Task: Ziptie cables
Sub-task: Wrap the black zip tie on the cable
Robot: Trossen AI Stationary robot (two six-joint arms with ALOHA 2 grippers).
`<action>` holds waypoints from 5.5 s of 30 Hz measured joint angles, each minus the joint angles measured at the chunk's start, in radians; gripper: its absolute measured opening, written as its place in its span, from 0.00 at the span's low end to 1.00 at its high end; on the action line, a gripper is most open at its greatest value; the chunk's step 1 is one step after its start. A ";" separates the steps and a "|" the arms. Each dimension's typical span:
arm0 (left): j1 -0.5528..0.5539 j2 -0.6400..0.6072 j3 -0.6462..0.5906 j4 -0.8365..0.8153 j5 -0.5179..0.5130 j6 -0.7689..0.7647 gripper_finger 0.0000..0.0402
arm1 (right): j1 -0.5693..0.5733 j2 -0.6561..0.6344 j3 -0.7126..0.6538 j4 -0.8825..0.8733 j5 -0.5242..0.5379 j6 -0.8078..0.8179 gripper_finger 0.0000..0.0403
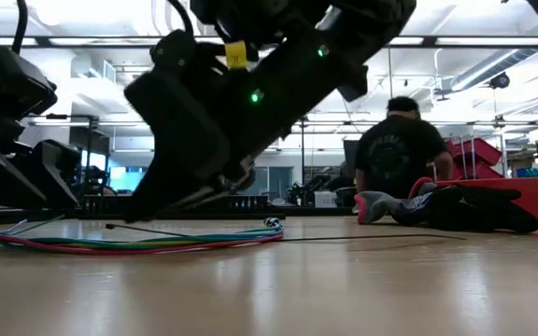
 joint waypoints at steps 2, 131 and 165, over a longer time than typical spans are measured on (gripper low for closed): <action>0.000 0.021 0.001 0.010 0.000 -0.002 0.35 | 0.000 0.013 -0.002 -0.001 0.006 0.000 0.18; 0.041 0.287 0.014 0.926 -0.207 0.391 0.10 | 0.068 0.015 -0.283 1.046 0.269 -0.210 0.00; 0.041 0.287 0.017 0.927 -0.208 0.374 0.04 | 0.068 0.015 -0.275 1.066 0.269 -0.231 0.00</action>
